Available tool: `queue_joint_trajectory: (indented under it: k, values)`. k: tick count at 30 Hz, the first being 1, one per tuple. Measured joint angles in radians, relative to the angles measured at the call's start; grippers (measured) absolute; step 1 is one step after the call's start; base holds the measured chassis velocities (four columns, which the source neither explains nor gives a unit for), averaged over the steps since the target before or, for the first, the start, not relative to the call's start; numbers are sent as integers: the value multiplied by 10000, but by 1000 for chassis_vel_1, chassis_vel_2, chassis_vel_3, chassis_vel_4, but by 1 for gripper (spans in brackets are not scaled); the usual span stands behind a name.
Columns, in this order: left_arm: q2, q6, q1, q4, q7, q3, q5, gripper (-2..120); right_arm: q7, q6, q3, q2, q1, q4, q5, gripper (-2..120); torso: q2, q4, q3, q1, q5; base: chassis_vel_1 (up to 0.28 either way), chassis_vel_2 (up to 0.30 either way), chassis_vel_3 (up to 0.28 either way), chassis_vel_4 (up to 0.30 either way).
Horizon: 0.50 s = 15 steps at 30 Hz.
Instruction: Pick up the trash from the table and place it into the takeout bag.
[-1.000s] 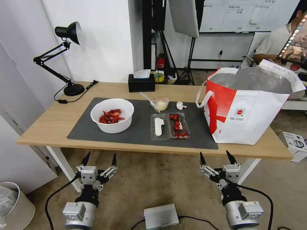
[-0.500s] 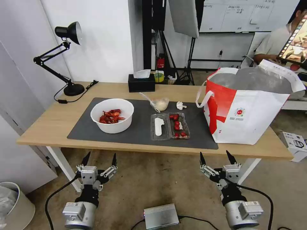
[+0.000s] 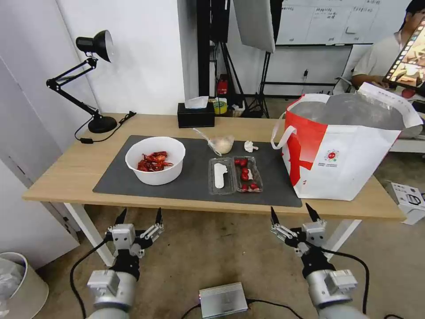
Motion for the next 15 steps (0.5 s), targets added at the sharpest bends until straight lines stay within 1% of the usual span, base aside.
queue_joint_trajectory:
  k: [2, 3, 4, 6, 7, 9, 10, 11, 13, 14, 15]
  values:
    - [217, -8, -46, 0, -272, 107, -280, 100, 223, -96, -261, -651, 413, -192, 330, 100, 0, 2, 1, 0, 0, 0, 0, 0, 0]
    - [217, -8, -46, 0, -272, 107, -280, 100, 223, -96, -261, -651, 413, -192, 330, 100, 0, 2, 1, 0, 0, 0, 0, 0, 0]
    - [254, -24, -44, 1, -314, 120, -312, 100, 233, -99, -266, -849, 510, -199, 336, 100, -1, 11, 1, 1, -1, 0, 0, 0, 0]
    - [290, -48, -38, 1, -340, 139, -361, 100, 275, -114, -344, -987, 586, -247, 413, 100, -1, -1, 0, 0, 1, 0, 0, 0, 0]
    - [290, -48, -38, 1, -340, 139, -361, 100, 275, -114, -344, -987, 586, -247, 413, 100, -1, -1, 0, 0, 1, 0, 0, 0, 0]
    - [345, -134, -27, 1, -360, 173, -631, 100, 495, -196, -624, -1575, 998, -472, 744, 100, -1, 1, 0, 0, 0, 0, 0, 0, 0]
    - [377, -189, -48, 1, -371, 208, -916, 100, 654, -265, -825, -2013, 1296, -643, 982, 100, -2, 4, 0, -1, 0, 0, 0, 0, 0]
    - [377, -189, -48, 1, -371, 208, -916, 100, 654, -265, -825, -2013, 1296, -643, 982, 100, -2, 4, 0, -1, 0, 0, 0, 0, 0]
    - [452, -208, -126, -60, -495, 319, -1591, 100, 939, -385, -1193, -2812, 1849, -938, 1419, 100, -2, 2, 1, 0, 1, 0, 0, 0, 0]
    - [477, -198, -162, -112, -585, 371, -1900, 100, 990, -410, -1244, -3045, 1980, -971, 1476, 100, -2, 6, 2, 1, -2, 0, 0, 0, 0]
    - [494, -188, -191, -144, -638, 405, -2096, 100, 1038, -433, -1304, -3150, 2057, -995, 1524, 100, -2, 0, 0, 0, 3, 0, 0, 0, 0]
